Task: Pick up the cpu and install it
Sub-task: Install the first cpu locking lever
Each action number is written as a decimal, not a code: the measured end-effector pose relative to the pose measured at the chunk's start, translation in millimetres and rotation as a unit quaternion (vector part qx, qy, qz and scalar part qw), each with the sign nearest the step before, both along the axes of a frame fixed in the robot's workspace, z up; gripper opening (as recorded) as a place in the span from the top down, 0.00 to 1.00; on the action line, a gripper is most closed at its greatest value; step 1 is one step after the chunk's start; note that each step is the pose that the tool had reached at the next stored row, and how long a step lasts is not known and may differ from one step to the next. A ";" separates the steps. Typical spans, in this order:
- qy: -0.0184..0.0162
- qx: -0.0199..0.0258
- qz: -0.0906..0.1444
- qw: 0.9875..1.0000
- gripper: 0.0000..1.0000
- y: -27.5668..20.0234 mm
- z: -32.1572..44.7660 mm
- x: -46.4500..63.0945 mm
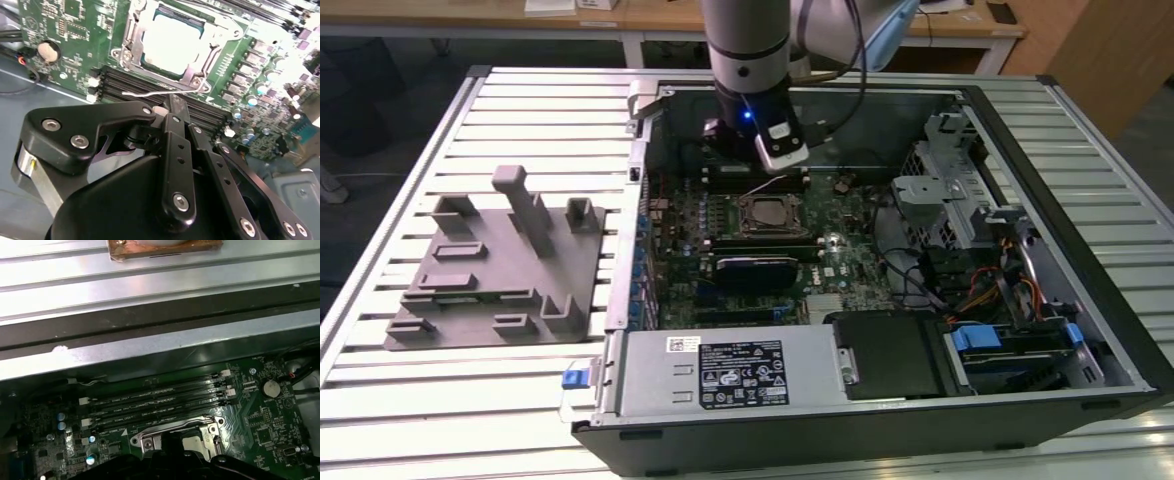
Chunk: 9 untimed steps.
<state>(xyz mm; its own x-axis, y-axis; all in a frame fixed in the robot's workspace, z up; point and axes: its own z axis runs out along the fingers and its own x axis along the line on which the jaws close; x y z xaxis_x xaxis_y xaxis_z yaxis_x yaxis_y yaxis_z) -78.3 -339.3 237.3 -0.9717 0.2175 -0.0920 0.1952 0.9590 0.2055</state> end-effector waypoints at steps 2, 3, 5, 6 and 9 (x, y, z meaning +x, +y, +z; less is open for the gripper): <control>-0.006 0.000 -0.001 1.000 0.89 0.0 -0.7 0.0; -0.009 -0.001 -0.002 1.000 0.89 0.0 -1.0 0.0; -0.016 -0.001 -0.004 1.000 0.89 0.0 -1.8 0.2; -0.018 -0.001 -0.005 1.000 0.89 0.0 -2.3 0.2; -0.020 -0.002 -0.015 1.000 0.89 0.0 -4.8 0.3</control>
<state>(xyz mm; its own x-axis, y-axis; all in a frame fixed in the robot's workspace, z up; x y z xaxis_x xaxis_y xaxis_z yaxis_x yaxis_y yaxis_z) -78.0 -339.3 232.5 -0.9604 0.2454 -0.1322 0.2146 0.9536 0.2109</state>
